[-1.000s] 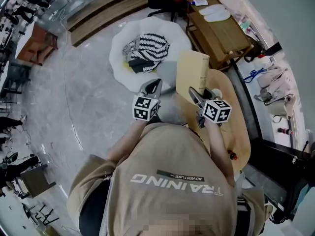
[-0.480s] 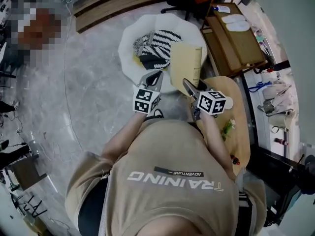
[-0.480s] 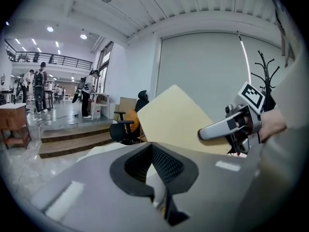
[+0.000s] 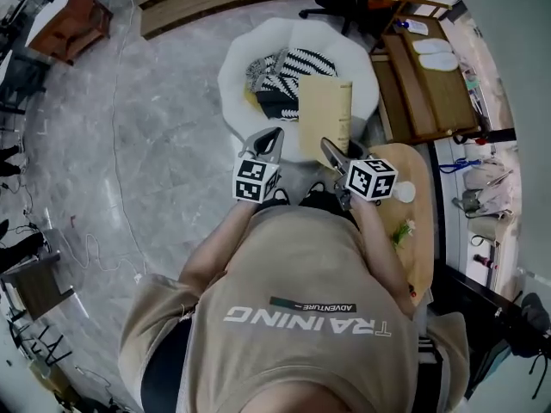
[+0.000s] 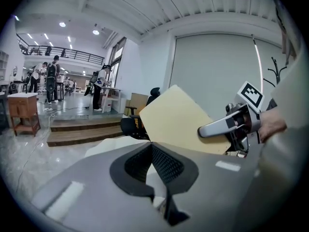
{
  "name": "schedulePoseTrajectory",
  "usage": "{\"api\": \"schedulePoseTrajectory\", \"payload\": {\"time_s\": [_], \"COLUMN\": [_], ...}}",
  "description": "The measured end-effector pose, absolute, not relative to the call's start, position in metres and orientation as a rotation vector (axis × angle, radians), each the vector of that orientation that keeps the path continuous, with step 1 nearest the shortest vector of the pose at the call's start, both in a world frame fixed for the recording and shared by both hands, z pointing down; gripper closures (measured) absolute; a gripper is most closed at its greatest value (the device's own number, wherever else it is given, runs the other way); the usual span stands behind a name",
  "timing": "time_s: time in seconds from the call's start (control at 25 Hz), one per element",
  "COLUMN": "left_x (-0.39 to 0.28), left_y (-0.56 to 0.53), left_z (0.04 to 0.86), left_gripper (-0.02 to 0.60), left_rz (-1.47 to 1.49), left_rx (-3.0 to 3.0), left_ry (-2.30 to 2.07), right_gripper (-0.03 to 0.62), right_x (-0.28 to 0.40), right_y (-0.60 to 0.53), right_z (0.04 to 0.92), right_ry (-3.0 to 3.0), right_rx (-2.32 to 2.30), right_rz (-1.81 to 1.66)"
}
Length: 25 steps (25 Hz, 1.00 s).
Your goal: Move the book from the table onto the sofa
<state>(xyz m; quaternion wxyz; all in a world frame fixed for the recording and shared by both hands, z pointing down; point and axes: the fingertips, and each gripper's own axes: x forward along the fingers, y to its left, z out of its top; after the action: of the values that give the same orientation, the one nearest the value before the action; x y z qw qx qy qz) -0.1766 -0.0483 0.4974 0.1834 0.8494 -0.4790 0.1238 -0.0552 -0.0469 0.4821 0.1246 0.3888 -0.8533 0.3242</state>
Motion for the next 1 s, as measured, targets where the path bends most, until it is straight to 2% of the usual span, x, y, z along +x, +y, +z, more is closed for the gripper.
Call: {"api": "schedulePoseTrajectory", "payload": {"time_s": [0.48, 1.0], "left_x": [-0.186, -0.125], "left_y": [-0.116, -0.227], "left_z": [0.510, 0.507], "left_gripper": [0.591, 0.591], "left_rz": [0.420, 0.568], "left_rx": [2.288, 2.350], "left_ry": [-1.443, -1.447], "right_gripper": [0.390, 0.390], "right_x": [-0.050, 0.001], "right_y": [-0.128, -0.235], "right_z": [0.512, 0.528], "right_ry": [-2.499, -2.566], "right_rx": [1.008, 0.998], "right_rz": [1.016, 1.091]}}
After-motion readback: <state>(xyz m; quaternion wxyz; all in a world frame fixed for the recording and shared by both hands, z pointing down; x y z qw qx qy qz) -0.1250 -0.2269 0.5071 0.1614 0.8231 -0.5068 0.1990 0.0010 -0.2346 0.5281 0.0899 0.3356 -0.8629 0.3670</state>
